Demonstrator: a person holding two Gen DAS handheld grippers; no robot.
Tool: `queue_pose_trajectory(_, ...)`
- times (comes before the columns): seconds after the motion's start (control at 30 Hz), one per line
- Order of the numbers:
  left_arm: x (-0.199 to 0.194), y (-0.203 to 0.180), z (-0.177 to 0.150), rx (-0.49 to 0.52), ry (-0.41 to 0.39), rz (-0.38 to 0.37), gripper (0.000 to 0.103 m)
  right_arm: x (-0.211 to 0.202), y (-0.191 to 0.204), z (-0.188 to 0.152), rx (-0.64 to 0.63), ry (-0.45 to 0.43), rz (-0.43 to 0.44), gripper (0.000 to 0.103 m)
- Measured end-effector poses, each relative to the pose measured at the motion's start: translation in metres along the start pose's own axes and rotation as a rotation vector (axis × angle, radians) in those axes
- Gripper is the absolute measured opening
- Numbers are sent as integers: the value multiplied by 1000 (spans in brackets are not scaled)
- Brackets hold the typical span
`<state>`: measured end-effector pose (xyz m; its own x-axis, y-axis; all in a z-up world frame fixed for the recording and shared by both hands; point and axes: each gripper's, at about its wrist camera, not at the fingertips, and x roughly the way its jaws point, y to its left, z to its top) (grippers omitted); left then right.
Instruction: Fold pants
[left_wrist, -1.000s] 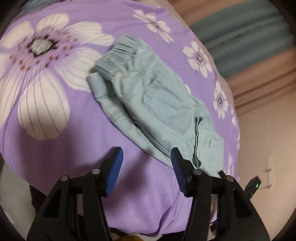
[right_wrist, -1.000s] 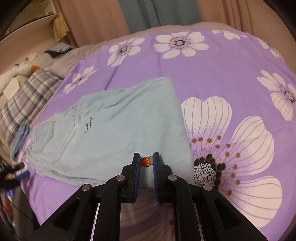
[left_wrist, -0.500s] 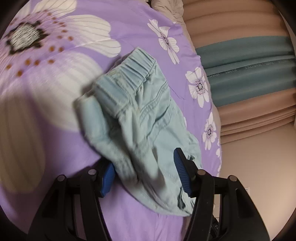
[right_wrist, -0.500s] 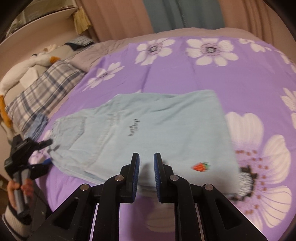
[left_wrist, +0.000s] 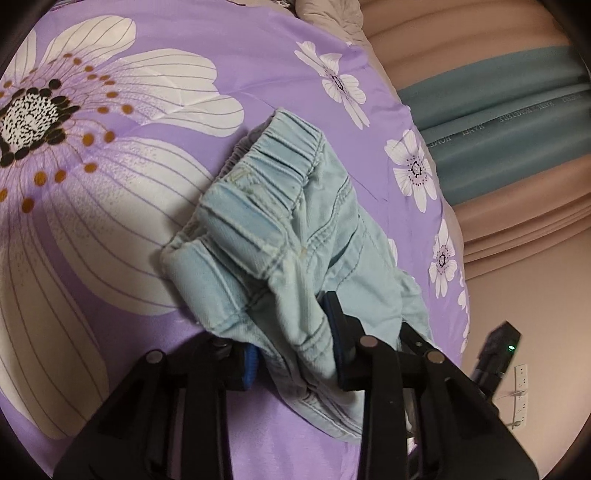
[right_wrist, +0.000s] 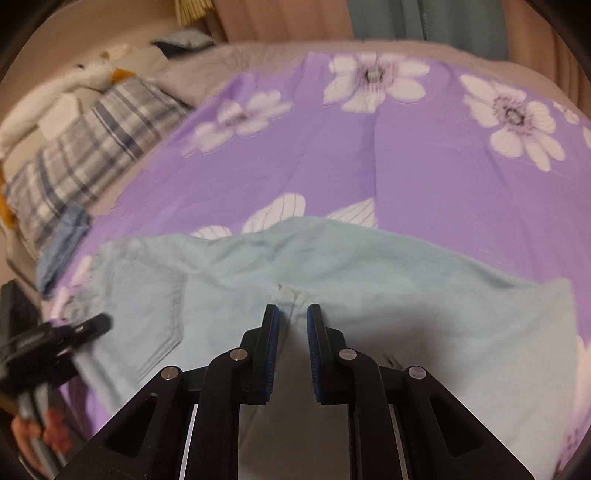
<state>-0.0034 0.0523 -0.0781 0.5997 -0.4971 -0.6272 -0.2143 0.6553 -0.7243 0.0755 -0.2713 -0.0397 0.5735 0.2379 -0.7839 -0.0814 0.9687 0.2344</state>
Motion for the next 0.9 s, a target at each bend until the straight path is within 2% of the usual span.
queue_pose_trajectory(0.17,0,0,-1,7,-2,3,32,-5,-2,-7,0,6,17,14)
queue_pose_trajectory(0.3,-1,-1,-1,4,0,3,32,-28,0,-27,-2,12,67,14)
queue_pose_trajectory(0.4,0,-3,-1,8,4,10,32,-39,13,-53,-64,38,90,14)
queue_pose_trajectory(0.47,0,-3,-1,9,6,11,32,-40,24,-72,-128,62,59,15)
queue_pose_trajectory(0.5,0,-3,-2,12,6,12,32,-46,29,-81,-162,46,45,15)
queue_pose_trajectory(0.53,0,-3,-2,15,5,13,32,-50,30,-83,-169,51,58,15)
queue_pose_trajectory(0.63,0,-3,-3,13,5,12,32,-57,28,-77,-137,108,105,16)
queue_pose_trajectory(0.7,0,-4,-3,15,4,13,32,-60,28,-65,-142,79,119,16)
queue_pose_trajectory(0.77,0,-4,-4,14,3,15,32,-59,29,-52,-161,37,85,16)
queue_pose_trajectory(0.9,0,-5,-3,20,11,14,32,-35,34,-14,-150,-28,57,16)
